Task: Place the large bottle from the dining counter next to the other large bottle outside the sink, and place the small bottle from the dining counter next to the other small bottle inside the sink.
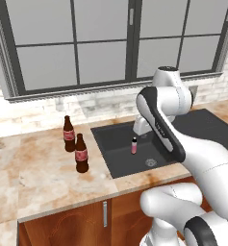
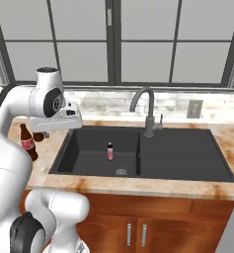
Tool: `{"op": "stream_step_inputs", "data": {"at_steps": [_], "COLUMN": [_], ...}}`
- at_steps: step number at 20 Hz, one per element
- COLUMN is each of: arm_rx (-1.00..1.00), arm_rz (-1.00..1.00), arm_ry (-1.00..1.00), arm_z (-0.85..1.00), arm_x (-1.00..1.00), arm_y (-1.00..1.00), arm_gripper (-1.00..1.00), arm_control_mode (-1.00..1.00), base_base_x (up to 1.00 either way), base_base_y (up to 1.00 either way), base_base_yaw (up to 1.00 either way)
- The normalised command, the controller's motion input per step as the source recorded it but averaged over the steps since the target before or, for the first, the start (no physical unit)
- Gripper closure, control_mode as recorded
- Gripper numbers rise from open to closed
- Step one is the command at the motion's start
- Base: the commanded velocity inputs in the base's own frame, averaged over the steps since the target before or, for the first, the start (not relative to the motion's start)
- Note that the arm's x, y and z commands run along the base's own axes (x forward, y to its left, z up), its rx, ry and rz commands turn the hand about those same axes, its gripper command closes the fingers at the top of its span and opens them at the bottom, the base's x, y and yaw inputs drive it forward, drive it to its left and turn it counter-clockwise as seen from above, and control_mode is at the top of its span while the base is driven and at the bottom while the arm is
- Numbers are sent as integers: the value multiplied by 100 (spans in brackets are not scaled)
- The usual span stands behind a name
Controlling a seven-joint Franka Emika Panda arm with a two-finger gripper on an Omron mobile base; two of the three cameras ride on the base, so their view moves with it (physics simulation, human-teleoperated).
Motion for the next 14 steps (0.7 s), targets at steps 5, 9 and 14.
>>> {"op": "stream_step_inputs", "data": {"at_steps": [5,9,14], "arm_rx": [0,0,0], "arm_rz": [0,0,0], "arm_ry": [0,0,0], "arm_z": [0,0,0], "arm_x": [0,0,0], "arm_y": [0,0,0], "arm_gripper": [-100,-100,-100], "arm_control_mode": [100,100,100], "base_base_x": [0,-46,-85], "base_base_y": [0,-11,-34], "base_base_yaw": [0,-5,-33]}}
